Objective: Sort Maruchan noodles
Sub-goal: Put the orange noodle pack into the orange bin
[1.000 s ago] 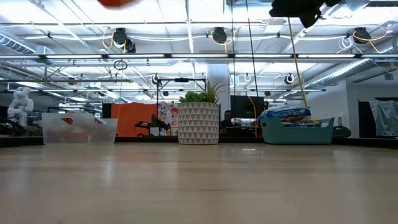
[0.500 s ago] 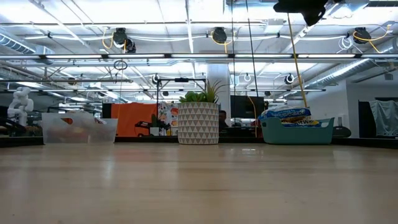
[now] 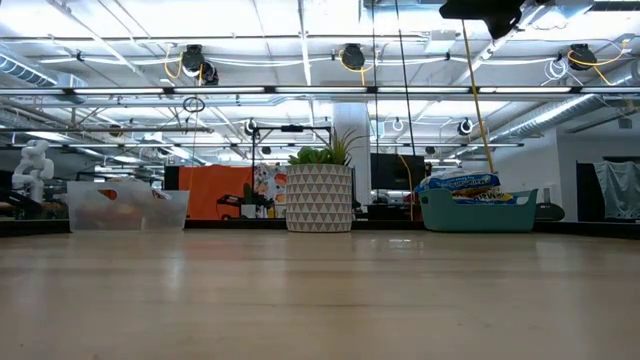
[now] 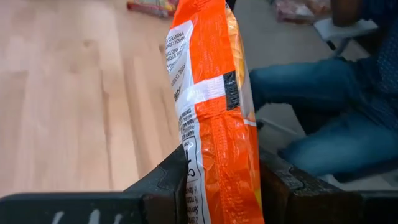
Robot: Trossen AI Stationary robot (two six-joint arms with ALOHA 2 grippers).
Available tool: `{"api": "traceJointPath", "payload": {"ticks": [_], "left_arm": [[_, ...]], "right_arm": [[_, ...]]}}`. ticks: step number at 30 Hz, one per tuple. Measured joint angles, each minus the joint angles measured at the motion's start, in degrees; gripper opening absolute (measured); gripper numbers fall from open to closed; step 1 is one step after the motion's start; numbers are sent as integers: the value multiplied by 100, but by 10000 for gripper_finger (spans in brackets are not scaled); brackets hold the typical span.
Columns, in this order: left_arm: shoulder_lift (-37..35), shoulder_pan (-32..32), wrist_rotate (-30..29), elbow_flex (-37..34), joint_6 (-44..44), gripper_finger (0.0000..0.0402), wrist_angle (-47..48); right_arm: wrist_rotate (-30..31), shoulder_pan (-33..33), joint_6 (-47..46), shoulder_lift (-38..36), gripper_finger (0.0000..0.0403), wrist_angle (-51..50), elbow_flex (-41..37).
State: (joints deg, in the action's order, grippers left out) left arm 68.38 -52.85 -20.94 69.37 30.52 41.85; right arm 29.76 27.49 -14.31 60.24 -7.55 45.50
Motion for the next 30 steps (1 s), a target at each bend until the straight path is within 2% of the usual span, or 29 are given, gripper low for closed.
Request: {"api": "traceJointPath", "payload": {"ticks": [5,13,26,30], "left_arm": [[15,-295,248,21,352,124,226],[31,-869,316,21,1446,124,1001],[94,-1776,338,-129,1501,124,1720],[94,-1919,713,-352,1502,124,1721]], "right_arm": [[-50,0,-2,-14,98,0,0],[-659,0,-236,-55,98,327,0],[-743,0,-152,-60,98,391,0],[-743,0,-151,-60,98,390,0]]}}
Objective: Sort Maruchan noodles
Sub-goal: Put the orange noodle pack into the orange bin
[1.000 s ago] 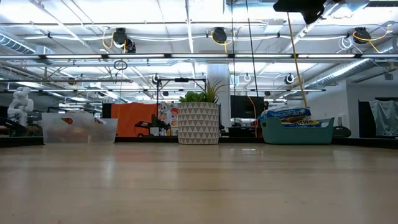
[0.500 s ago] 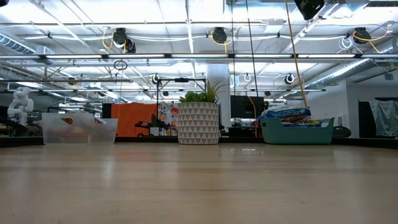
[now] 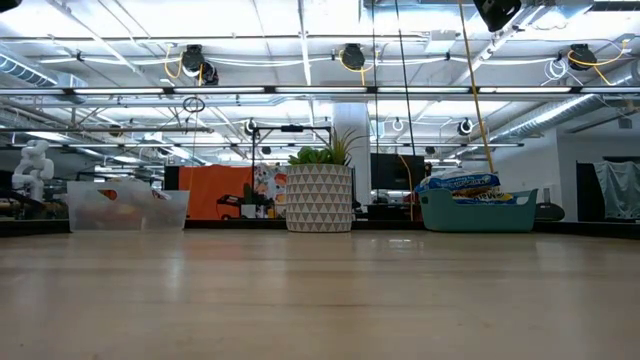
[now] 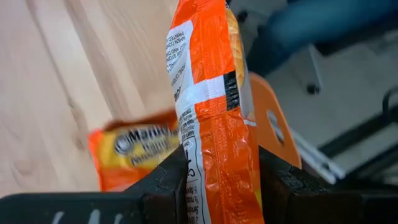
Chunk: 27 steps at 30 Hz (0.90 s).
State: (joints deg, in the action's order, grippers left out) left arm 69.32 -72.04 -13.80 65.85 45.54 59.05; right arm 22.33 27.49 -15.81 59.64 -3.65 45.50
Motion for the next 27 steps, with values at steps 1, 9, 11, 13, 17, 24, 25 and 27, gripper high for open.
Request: {"api": "traceJointPath", "payload": {"ticks": [1,9,11,13,17,24,25,27], "left_arm": [[3,-24,83,-51,0,124,-1],[4,-193,157,-526,796,124,-26],[4,-220,157,-622,959,124,-65],[4,-235,157,-718,1042,124,-189],[4,-232,132,-867,1082,125,-473],[4,-232,119,-1208,2145,125,-710],[4,-232,108,-1270,2383,125,-698],[4,-228,54,-1374,2754,125,-634]], "right_arm": [[0,0,0,0,98,1,0],[0,0,-57,2,98,1,0],[2,0,-172,2,98,-1,0],[2,0,-260,3,98,-1,0],[2,14,-458,4,98,-1,0],[10,155,-695,38,98,-3,0],[14,166,-727,50,98,3,0],[15,170,-752,63,98,-3,0]]}}
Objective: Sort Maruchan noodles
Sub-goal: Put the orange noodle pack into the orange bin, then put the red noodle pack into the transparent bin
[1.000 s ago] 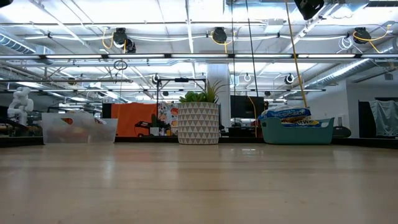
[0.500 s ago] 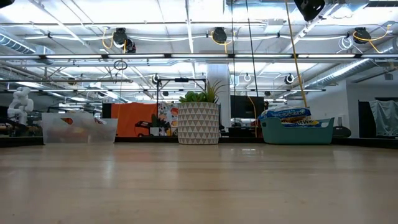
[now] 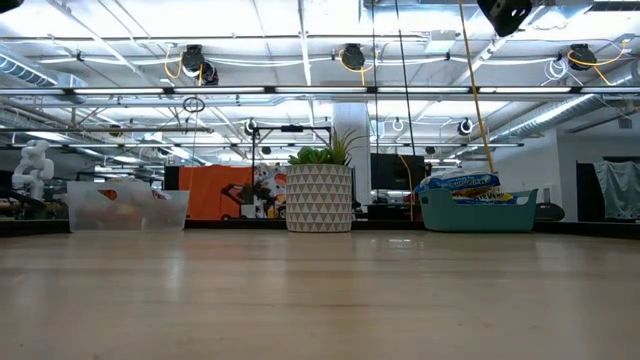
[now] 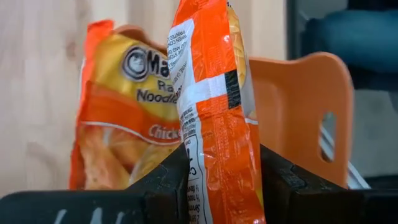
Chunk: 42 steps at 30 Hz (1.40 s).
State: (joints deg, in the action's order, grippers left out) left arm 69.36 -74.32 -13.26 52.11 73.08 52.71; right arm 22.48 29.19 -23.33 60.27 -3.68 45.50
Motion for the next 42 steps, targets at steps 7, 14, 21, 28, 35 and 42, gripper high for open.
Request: {"api": "traceJointPath", "payload": {"ticks": [7,14,21,28,35,42], "left_arm": [[-2,11,-649,-113,223,127,-14],[-4,161,-782,-113,273,198,-31],[-7,307,-502,-113,271,258,-34],[-7,535,26,-113,320,263,-29],[-7,972,22,-113,175,264,-31],[-8,1614,-1225,-111,-974,264,-39]], "right_arm": [[7,18,9,4,98,0,0],[13,18,63,4,98,2,0],[13,18,63,4,98,0,0],[7,18,57,4,98,2,0],[0,18,46,4,98,2,0],[-4,-34,140,2,98,120,0]]}}
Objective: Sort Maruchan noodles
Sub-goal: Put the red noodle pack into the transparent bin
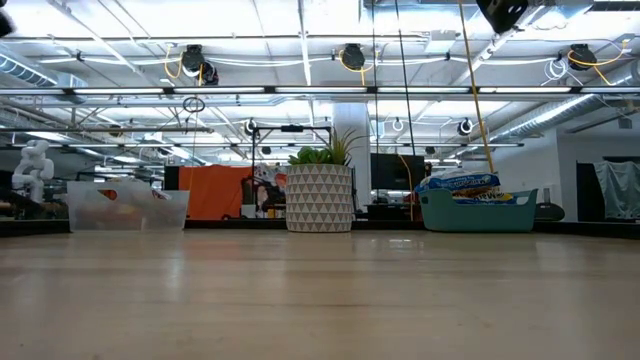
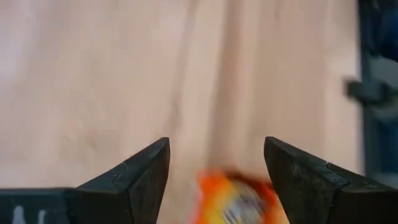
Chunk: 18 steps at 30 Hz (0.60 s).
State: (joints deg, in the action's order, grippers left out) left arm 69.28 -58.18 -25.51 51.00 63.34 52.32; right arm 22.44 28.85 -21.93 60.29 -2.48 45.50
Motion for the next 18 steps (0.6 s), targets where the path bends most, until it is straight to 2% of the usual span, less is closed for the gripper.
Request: {"api": "traceJointPath", "payload": {"ticks": [3,6,9,14,18], "left_arm": [[0,334,-558,0,-759,264,-139],[0,730,-695,0,-1488,264,-553],[0,1126,-415,0,-2117,264,-1099],[0,1799,508,0,-2706,264,-2232],[0,2261,738,4,-3442,264,-3036]], "right_arm": [[0,-3,34,0,98,97,0],[-2,-3,54,0,98,93,0],[0,-3,57,0,98,90,0],[-2,-3,255,0,98,70,0],[7,-3,310,-2,98,56,0]]}}
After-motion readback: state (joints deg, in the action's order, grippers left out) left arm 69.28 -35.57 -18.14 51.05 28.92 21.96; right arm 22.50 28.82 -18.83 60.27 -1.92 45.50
